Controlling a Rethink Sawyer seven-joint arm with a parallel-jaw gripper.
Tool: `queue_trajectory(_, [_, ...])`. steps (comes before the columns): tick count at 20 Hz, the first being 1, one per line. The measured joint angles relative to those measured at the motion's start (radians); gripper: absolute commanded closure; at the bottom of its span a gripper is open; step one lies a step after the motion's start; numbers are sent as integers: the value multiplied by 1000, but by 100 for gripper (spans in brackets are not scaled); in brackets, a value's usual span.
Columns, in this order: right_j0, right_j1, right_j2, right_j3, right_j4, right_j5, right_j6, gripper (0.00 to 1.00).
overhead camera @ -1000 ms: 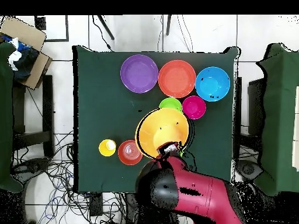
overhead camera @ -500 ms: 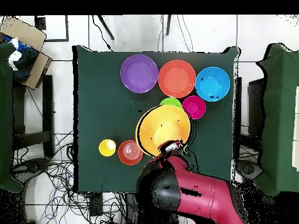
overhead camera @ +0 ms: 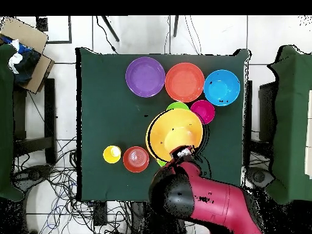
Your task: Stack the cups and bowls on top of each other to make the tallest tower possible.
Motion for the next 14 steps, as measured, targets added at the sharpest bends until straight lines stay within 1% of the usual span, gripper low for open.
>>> queue_trajectory(1, [0,10,0,0,-16,-25,0,100])
queue_trajectory(6, [0,31,-3,1,-43,-72,0,100])
queue_trajectory(9, [0,54,-12,3,-64,-116,0,100])
queue_trajectory(14, [1,90,-32,6,-69,-165,0,100])
